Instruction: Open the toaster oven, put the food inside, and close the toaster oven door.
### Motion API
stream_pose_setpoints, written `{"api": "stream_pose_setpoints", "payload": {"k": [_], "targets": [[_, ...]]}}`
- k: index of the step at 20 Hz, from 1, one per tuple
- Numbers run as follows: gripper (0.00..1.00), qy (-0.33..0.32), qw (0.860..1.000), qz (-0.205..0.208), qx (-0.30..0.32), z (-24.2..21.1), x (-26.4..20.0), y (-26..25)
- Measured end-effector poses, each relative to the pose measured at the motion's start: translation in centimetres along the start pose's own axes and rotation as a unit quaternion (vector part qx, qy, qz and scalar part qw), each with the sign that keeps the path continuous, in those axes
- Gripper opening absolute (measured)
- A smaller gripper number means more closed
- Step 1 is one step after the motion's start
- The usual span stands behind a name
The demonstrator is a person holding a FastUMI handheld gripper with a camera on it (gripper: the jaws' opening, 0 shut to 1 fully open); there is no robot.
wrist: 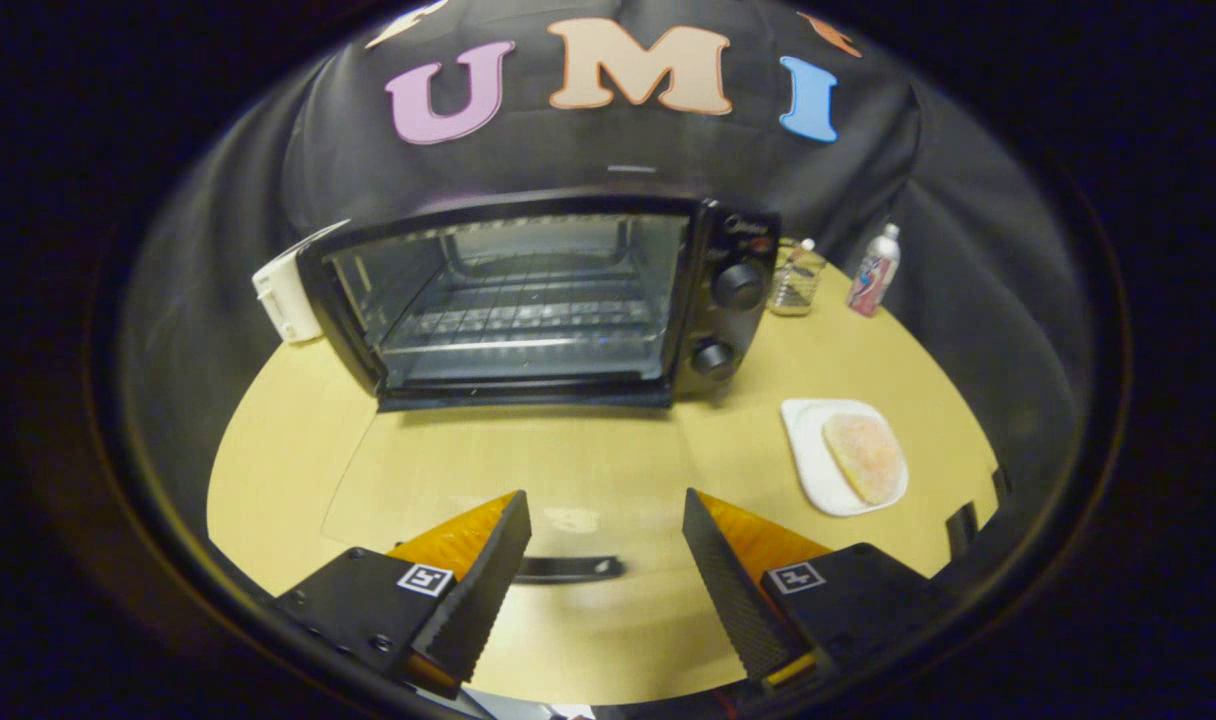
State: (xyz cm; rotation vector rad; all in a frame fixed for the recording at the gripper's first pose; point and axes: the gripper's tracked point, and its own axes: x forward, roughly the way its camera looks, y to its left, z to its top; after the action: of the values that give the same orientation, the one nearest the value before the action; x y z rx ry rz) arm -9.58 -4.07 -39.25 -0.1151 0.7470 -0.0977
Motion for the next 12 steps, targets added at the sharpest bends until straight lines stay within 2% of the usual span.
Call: {"api": "stream_pose_setpoints", "payload": {"k": [4,12], "targets": [[0.98,-0.012,0.997,-0.069,0.02,2.5,1.8,-7.3],[0.98,0.049,0.982,-0.179,0.034,0.2,5.7,-19.3]]}}
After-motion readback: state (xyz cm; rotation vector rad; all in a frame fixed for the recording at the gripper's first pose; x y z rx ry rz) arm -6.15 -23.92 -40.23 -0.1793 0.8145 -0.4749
